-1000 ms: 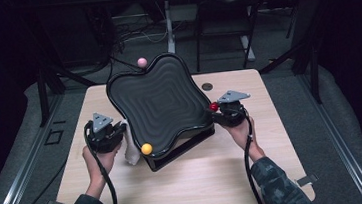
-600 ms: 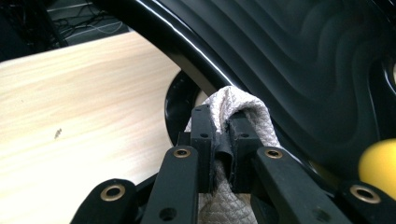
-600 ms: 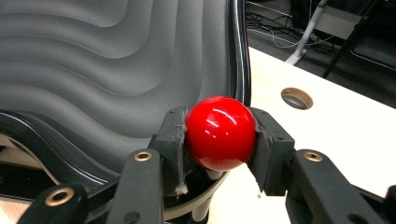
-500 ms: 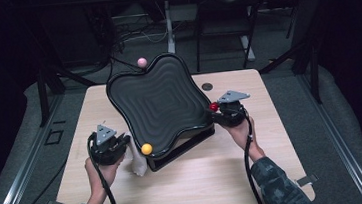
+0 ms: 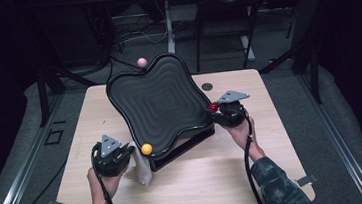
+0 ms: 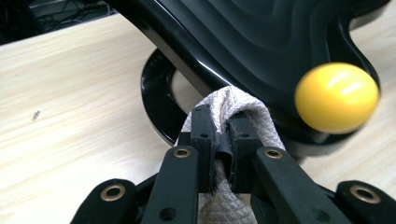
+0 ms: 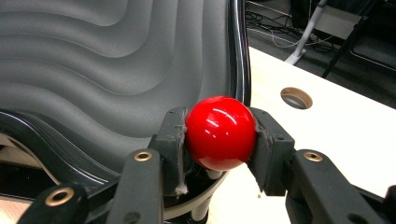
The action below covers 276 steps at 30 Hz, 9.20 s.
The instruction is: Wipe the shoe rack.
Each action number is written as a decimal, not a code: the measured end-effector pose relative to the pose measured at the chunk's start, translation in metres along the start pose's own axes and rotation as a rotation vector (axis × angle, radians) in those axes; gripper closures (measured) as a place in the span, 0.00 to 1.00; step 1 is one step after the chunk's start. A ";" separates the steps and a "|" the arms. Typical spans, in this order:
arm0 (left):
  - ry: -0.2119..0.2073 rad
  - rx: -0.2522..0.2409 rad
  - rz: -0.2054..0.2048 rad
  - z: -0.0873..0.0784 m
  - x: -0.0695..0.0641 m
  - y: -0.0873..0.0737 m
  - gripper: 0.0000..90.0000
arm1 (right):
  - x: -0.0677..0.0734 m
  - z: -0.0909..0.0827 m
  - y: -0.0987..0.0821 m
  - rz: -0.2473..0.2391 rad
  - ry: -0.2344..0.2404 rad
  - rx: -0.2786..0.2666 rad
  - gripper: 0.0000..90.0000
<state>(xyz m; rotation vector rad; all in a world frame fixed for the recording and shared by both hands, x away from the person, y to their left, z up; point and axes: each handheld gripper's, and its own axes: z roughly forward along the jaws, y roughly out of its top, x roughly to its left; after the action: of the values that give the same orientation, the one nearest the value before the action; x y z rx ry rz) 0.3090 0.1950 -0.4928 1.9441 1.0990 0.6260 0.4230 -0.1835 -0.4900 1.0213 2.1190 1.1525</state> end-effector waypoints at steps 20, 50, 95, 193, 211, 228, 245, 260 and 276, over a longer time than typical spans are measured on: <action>-0.010 0.015 0.013 -0.001 -0.001 0.000 0.93 | 0.000 0.000 0.000 -0.003 0.000 0.001 0.67; 0.117 -0.015 -0.022 0.026 0.044 0.046 0.93 | 0.000 0.000 0.000 -0.003 0.000 0.001 0.67; 0.233 -0.046 -0.020 0.019 0.089 0.085 0.92 | -0.015 -0.002 -0.002 -0.045 0.032 0.002 0.67; -0.096 0.085 0.030 0.079 -0.036 -0.048 0.92 | -0.027 -0.002 -0.008 0.057 -0.043 0.026 0.66; -0.013 0.084 -0.020 0.100 0.001 -0.037 0.92 | -0.027 -0.001 -0.008 0.058 -0.045 0.025 0.66; 0.036 0.083 -0.057 0.121 0.033 -0.020 0.92 | -0.027 -0.001 -0.008 0.062 -0.045 0.028 0.66; 0.076 0.019 -0.109 0.062 0.058 -0.022 0.92 | -0.020 -0.021 0.001 0.100 -0.090 0.038 0.30; 0.104 -0.011 -0.125 0.028 0.062 -0.020 0.92 | 0.046 -0.040 0.016 0.029 0.116 0.023 0.16; 0.092 -0.005 -0.115 0.029 0.060 -0.019 0.92 | 0.161 -0.015 0.029 -0.108 0.372 0.074 0.46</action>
<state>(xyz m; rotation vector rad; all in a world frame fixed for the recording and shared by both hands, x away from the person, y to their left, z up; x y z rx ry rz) 0.3513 0.2408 -0.5229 1.8488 1.2559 0.6602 0.3294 -0.0503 -0.4707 0.7555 2.4870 1.2991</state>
